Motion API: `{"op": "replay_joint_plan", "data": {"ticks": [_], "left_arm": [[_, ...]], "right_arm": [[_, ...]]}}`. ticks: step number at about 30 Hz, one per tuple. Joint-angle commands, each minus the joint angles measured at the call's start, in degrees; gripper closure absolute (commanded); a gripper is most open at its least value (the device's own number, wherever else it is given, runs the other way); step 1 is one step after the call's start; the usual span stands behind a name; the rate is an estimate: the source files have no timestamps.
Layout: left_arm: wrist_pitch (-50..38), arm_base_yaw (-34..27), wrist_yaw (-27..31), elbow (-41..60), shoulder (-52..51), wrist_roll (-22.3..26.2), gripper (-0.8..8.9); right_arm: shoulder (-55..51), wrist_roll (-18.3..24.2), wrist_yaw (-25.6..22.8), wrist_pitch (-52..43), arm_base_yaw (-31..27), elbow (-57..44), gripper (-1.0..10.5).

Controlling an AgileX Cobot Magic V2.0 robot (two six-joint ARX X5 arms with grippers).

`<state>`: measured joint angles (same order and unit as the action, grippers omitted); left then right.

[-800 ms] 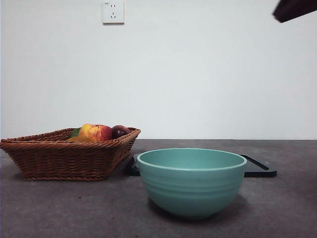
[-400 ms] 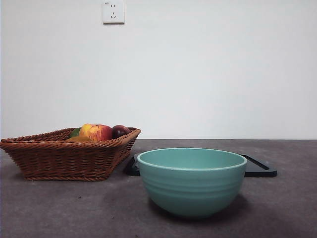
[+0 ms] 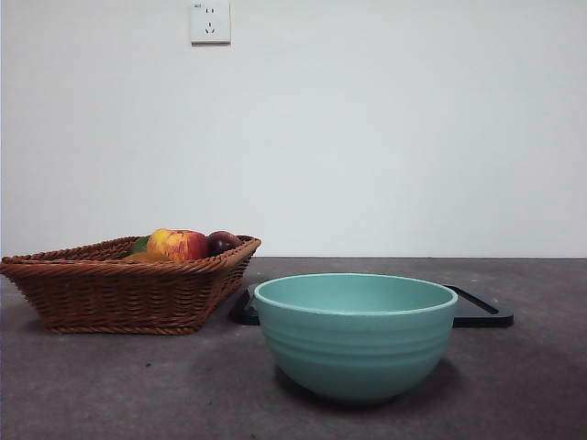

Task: Pick up the wifruite, put it on the bowl, pick up the plate, put it on desk

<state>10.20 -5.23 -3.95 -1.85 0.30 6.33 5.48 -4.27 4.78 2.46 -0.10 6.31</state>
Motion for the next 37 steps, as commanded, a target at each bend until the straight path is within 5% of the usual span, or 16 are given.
{"op": "replay_joint_plan", "data": {"ticks": [1, 21, 37], "left_arm": [[0.50, -0.17, 0.09, 1.18, -0.13, -0.42, 8.06], [0.50, -0.15, 0.09, 1.16, -0.13, -0.42, 8.06], [0.50, -0.15, 0.09, 1.16, -0.13, -0.42, 8.06]], "right_arm": [[-1.33, 0.44, -1.36, -1.18, -0.44, -1.64, 9.4], [-5.27, 0.42, -2.29, 7.96, -2.78, -5.68, 9.4], [-5.27, 0.22, -2.23, 6.36, -2.78, -5.66, 9.4]]}}
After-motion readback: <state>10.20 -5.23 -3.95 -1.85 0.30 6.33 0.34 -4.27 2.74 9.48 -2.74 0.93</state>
